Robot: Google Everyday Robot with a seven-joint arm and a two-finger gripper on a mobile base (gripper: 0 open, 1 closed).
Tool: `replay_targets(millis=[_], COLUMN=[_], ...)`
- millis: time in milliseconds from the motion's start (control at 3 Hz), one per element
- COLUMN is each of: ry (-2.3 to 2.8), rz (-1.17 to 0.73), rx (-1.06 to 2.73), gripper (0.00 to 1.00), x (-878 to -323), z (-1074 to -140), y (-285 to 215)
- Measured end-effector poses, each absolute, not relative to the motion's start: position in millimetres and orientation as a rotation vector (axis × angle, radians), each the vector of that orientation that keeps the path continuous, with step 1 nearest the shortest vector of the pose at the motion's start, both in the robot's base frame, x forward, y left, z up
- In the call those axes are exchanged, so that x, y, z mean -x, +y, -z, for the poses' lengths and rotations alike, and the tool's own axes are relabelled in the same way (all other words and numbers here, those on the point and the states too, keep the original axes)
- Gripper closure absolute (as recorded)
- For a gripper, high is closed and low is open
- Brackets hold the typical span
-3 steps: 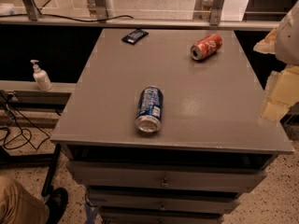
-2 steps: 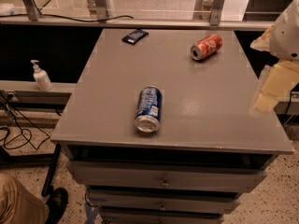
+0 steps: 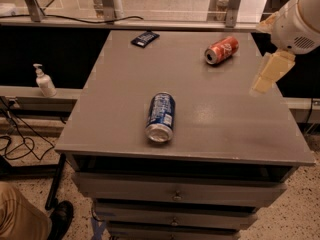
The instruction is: Move coke can near rxbar blueberry
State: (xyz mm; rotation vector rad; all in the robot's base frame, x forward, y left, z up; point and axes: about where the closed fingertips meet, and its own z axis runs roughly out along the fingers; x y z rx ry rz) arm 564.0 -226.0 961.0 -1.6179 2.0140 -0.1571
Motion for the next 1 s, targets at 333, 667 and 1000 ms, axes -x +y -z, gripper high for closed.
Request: replay_targets(millis=[333, 667, 1000], ry=[1.835, 1.81, 1.812], rz=[0.25, 0.264, 0.263], rx=[1.691, 1.714, 1.713], gripper=[0.0, 0.0, 0.0], x=[-612.4, -613.1, -613.0], z=[-969.2, -970.6, -970.4], y=[-219.4, -219.2, -219.1])
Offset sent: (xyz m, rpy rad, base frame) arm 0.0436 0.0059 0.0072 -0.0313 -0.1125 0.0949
